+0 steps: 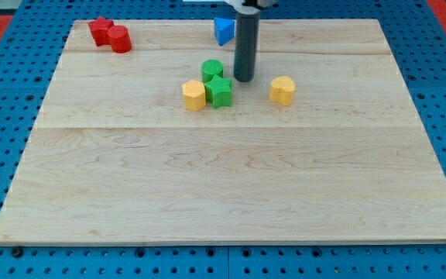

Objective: Bring the blue at the right side of the blue triangle

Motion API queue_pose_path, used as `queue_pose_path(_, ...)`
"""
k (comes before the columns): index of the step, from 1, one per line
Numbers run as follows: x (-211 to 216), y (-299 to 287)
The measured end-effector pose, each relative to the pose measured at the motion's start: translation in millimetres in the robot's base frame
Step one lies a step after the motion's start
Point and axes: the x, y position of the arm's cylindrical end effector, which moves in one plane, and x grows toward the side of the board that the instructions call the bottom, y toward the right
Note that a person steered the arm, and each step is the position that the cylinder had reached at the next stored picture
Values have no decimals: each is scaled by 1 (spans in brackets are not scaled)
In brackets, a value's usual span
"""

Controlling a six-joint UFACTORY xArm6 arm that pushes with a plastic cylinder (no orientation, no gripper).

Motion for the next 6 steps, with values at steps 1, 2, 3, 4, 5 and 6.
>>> queue_pose_path(1,-26,-19)
queue_pose_path(2,-43,-31)
queue_pose_path(3,-48,-33)
queue_pose_path(4,-19,-29)
queue_pose_path(5,-13,-16)
queue_pose_path(6,-33,3)
